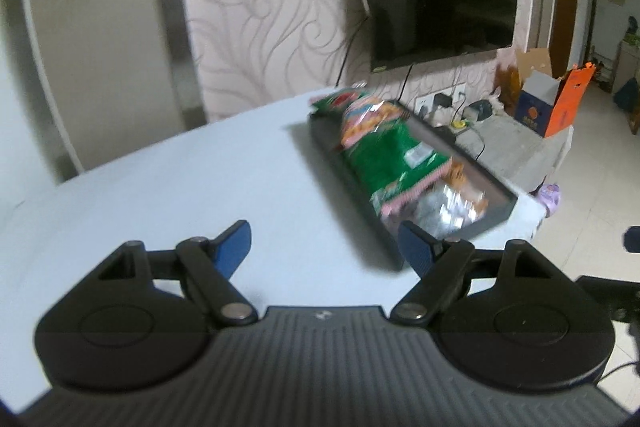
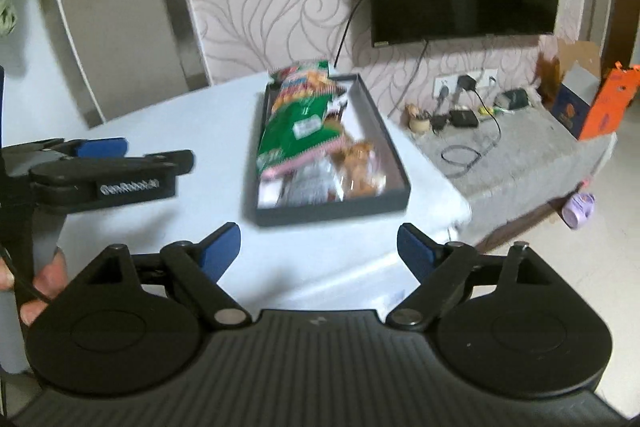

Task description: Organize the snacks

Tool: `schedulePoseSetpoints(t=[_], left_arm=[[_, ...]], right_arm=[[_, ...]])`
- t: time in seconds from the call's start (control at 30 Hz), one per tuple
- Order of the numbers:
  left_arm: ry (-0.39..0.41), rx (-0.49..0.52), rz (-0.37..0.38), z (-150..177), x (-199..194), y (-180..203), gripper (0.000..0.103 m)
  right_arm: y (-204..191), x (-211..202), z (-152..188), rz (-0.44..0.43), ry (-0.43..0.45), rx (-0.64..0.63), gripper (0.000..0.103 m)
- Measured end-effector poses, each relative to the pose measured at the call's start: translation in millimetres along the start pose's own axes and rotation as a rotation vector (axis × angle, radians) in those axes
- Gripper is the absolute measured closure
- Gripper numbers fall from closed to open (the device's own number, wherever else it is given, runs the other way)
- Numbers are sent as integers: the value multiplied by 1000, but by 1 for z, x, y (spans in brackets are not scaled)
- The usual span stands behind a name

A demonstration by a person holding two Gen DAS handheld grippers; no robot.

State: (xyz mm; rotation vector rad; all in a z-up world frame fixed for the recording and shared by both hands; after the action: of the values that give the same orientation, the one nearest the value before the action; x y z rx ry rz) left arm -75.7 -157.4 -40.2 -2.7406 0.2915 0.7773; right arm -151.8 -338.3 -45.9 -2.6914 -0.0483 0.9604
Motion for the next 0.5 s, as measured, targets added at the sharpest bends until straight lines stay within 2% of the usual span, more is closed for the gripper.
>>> schedulePoseSetpoints(t=[0.13,0.27,0.33,0.5], left_arm=[[4,-1,-44,19,-24,-18,21],[-2,-48,-75,29,-39,-25,21],[-7,-57,-86,31,-45,-20,21],[18,-22,-47,28,-59,14,21]], right_arm=[[-21,-22,30,-5,-19,5,14],[-31,-36,42,-28,-20,-20,14],[-34,-40,42,-43,-19,-49,14],[-26,-60,41,-46,0,-62,12]])
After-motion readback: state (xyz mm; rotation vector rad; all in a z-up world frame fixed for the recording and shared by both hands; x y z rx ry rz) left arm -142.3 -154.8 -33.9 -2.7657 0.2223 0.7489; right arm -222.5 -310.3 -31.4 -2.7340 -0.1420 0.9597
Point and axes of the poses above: each gripper's, at about its wrist camera, not at the fingertips, and x roughly the way its jaws point, y to its right, z to its underside, the point moved 5 cm from there along x, roughly the way its jaws point, and after that the axes turned 15 degrees about -z, right-handed, at the moved point
